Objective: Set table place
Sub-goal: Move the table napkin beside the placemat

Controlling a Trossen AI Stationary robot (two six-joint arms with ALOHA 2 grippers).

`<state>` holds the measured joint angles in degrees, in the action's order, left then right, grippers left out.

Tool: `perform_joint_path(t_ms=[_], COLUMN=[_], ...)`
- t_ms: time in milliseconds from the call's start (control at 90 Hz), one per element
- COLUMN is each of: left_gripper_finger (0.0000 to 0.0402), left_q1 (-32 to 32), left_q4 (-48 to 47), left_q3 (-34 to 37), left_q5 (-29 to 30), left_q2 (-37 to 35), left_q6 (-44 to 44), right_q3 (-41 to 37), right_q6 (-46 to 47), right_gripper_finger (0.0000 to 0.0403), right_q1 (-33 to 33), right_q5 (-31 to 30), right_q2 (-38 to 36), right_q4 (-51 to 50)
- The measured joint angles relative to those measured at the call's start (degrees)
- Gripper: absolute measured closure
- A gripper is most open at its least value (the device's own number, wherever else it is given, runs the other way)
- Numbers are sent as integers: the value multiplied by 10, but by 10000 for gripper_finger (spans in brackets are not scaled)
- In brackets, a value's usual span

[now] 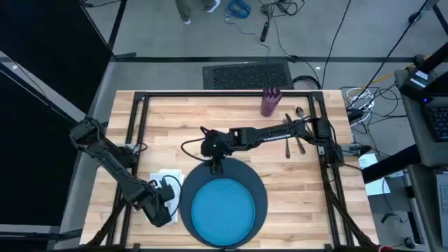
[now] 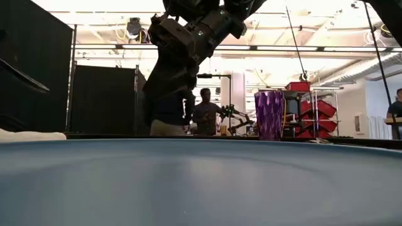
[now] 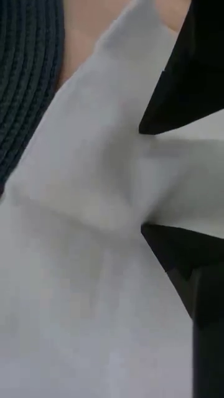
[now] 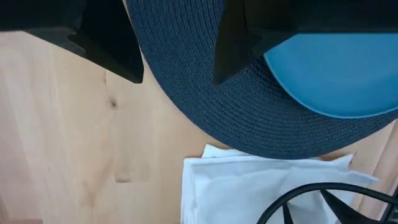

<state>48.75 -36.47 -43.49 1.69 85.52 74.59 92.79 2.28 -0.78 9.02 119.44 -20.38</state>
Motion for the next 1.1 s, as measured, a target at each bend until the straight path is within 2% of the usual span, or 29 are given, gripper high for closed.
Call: perform_joint_path(t_ms=[189, 544, 689, 756, 844, 1000, 1100], left_gripper_finger=[151, 151, 158, 180, 233, 372, 393], left_q1=[-21, -41, -41, -41, -41, -41, -41], left_q4=[-36, -235, -240, -229, -225, -232, -231], left_q3=[-28, -146, -170, -171, -171, -171, -171], left_q5=[-19, -3, -7, -12, -13, -17, -4], left_q2=[0, -1, -1, -1, -1, -1, -1], left_q6=[-34, -94, -109, -121, -135, -152, -151], right_q3=[0, 0, 0, 0, 0, 0, 0], right_q6=[0, 0, 0, 0, 0, 0, 0], right_gripper_finger=[220, 220, 220, 220, 220, 220, 220], right_q1=[0, 0, 0, 0, 0, 0, 0], right_q5=[0, 0, 0, 0, 0, 0, 0], right_q2=[0, 0, 0, 0, 0, 0, 0], right_q4=[-2, -2, -7, -9, -9, -10, -10])
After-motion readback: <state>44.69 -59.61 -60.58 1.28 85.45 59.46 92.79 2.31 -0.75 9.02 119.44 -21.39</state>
